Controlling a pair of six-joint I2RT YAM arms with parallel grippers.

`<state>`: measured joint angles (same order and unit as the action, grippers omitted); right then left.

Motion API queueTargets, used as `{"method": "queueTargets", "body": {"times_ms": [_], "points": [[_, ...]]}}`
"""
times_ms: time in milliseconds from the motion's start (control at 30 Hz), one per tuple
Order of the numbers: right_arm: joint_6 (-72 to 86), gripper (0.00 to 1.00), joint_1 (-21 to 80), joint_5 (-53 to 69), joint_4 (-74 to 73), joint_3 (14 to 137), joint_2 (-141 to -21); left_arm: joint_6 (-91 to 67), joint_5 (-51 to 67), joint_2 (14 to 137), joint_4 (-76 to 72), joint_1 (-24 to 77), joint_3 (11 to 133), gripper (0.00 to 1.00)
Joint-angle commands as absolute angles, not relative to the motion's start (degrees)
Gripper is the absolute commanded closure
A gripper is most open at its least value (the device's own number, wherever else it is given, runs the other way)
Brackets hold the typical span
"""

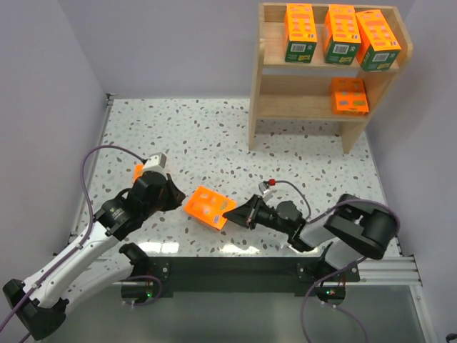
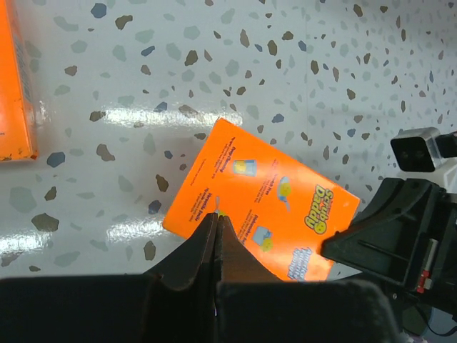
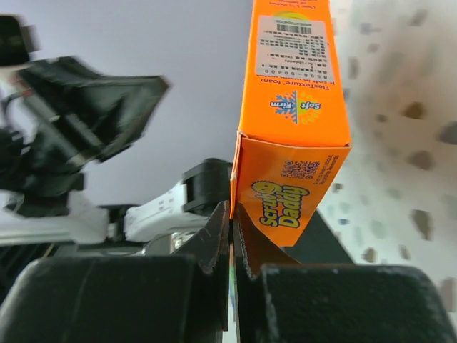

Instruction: Place and organize the cleaning sponges onto the shelf

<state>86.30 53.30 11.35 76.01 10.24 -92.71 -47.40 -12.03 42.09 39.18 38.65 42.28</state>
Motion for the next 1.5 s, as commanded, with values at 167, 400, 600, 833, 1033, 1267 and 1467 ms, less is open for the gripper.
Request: {"method": "queueTargets", "body": {"times_ms": [167, 400, 600, 833, 1033, 1267, 1467], "points": [[83.24, 1.0, 50.11, 7.31, 48.83, 8.79, -52.78, -47.29, -13.53, 40.17, 41.75, 38.5, 44.03, 1.0], [74.8, 1.0, 37.63, -2.72, -9.46, 23.98, -14.52, -47.2, -13.54, 39.11, 42.36, 38.41, 44.74, 1.0], [71.28, 1.0, 35.86, -9.12, -15.04, 31.2, -17.65, -46.49, -12.13, 40.34, 41.84, 38.5, 45.09, 1.0], [69.09, 1.0, 34.81, -17.48, -7.49, 35.33, -25.57, -46.49, -11.34, 40.08, 42.27, 38.5, 47.19, 1.0], [69.78, 1.0, 26.92, -13.72, -1.42, 34.54, -28.03, -46.58, -11.08, 38.94, 43.59, 38.41, 46.94, 1.0], [77.07, 1.0, 13.47, -0.12, 15.6, 31.12, -35.76, -46.32, -10.72, 38.23, 44.29, 38.5, 46.41, 1.0], [87.0, 1.0, 1.41, 8.26, 35.75, 28.83, -50.15, -46.05, -10.55, 37.97, 44.47, 38.41, 45.53, 1.0]]}}
